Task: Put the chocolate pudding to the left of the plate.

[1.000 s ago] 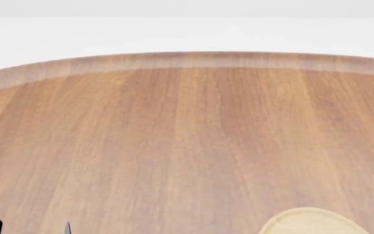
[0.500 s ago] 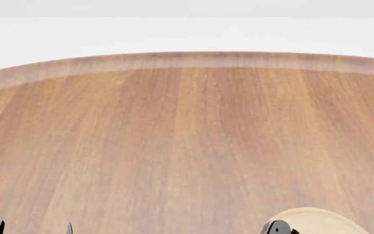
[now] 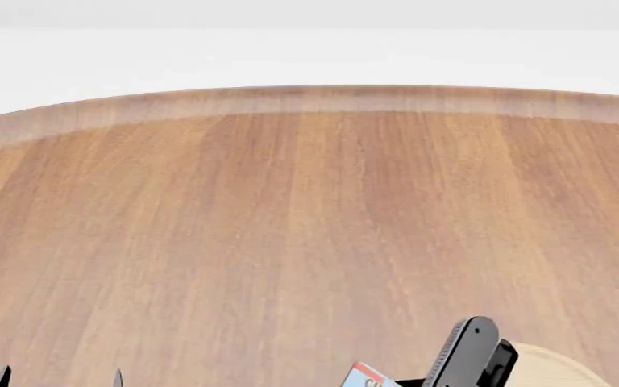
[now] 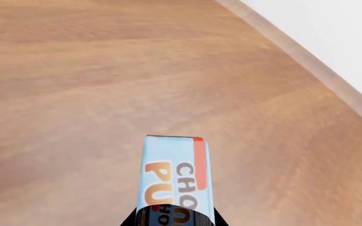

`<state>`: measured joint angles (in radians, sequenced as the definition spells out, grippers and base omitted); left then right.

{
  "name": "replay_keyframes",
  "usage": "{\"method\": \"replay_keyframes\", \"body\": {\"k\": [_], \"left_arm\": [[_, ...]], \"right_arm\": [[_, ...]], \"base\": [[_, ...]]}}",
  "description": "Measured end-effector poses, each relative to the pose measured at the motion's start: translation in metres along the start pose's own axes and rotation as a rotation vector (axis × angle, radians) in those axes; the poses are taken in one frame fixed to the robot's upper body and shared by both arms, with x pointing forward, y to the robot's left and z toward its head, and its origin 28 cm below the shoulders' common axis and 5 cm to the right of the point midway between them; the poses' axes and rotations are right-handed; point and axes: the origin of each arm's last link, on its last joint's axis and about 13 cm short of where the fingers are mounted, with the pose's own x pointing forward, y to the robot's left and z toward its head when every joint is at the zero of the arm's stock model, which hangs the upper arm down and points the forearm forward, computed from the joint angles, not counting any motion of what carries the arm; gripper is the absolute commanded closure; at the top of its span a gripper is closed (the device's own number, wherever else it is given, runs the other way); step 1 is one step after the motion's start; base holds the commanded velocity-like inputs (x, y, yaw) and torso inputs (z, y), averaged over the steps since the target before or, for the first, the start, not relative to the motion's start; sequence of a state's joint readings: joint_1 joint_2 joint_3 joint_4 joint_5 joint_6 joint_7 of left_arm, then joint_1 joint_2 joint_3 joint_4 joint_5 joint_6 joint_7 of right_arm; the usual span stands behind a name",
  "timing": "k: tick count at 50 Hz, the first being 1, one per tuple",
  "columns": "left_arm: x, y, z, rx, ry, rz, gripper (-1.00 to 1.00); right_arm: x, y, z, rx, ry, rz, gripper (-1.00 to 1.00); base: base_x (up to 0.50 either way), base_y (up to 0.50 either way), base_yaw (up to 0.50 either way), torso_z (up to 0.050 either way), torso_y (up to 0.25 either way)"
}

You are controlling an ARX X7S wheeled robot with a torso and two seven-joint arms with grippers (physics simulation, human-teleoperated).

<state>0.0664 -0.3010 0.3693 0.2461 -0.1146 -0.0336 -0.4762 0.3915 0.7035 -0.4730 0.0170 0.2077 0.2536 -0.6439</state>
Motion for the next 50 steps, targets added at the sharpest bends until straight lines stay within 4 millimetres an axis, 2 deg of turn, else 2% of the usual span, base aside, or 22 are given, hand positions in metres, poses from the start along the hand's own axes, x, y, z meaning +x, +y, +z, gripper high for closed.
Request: {"method": "replay_keyframes", "body": {"k": [32,50], "left_arm": [[0.001,0.000,-0.001,-0.004,0.003,-0.005,-1.00],[0.000,-0.001,0.000,-0.004,0.003,-0.008,-1.00]], "right_arm": [[0.013,-0.025,-0.010,0.056,0.028,-0.070,1.00],[0.025,-0.022,-0.023,0.086,0.042,-0.055,1.00]], "base": [[0.00,0.00,0.00,0.000,0.000],[0.00,0.00,0.00,0.000,0.000]]}}
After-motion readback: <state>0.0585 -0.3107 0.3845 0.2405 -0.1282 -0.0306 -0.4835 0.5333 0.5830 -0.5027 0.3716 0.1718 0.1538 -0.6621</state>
